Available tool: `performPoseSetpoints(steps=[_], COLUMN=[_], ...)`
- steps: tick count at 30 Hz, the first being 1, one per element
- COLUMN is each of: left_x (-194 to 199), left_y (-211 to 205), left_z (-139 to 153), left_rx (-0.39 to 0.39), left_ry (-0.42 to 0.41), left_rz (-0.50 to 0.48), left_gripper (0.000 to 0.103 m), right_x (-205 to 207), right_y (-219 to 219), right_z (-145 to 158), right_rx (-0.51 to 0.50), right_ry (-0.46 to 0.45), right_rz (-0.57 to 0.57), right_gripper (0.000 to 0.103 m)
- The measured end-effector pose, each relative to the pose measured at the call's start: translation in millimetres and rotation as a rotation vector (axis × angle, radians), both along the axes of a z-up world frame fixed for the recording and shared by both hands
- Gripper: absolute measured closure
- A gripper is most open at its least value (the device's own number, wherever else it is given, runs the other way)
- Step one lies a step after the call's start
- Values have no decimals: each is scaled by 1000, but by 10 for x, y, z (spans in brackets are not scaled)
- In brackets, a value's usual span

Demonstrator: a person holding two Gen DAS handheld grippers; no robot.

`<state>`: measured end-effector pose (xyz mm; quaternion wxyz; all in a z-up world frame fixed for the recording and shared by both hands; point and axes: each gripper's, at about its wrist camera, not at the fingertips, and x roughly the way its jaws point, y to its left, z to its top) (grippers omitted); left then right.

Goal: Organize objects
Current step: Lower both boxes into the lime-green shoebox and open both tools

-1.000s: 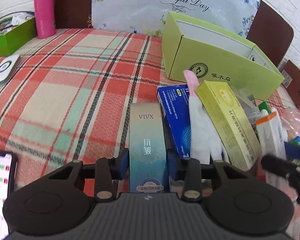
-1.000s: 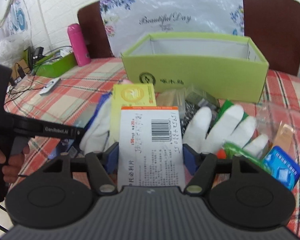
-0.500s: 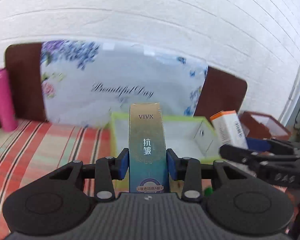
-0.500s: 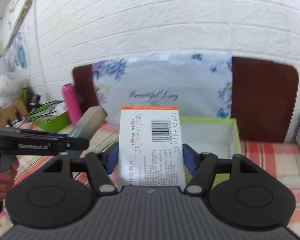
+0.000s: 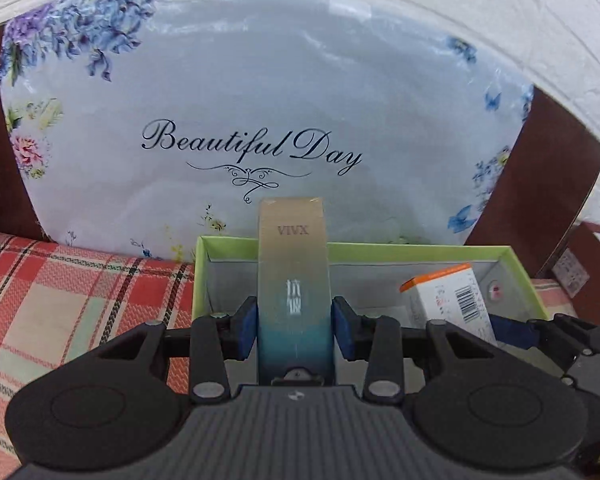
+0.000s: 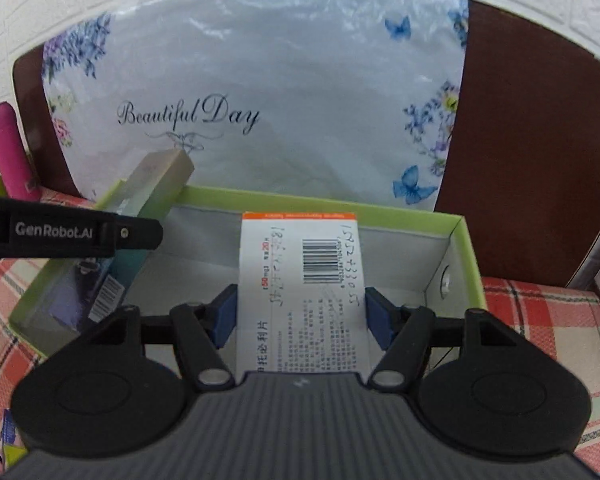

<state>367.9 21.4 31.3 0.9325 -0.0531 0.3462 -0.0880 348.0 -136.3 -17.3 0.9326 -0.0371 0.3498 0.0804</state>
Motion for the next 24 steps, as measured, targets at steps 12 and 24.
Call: performPoseSetpoints(steps=[12, 24], left_x=[438, 665], left_y=[-87, -152], left_z=[-68, -15], left_rx=[12, -36], left_ry=[-2, -63], left_rz=[59, 88], left_gripper=[37, 37], right_x=[350, 392], right_y=[72, -148], right_z=[-189, -212], right_rx=[-121, -85], right_ry=[49, -21], right_rz=[-79, -349], right_gripper=[17, 17])
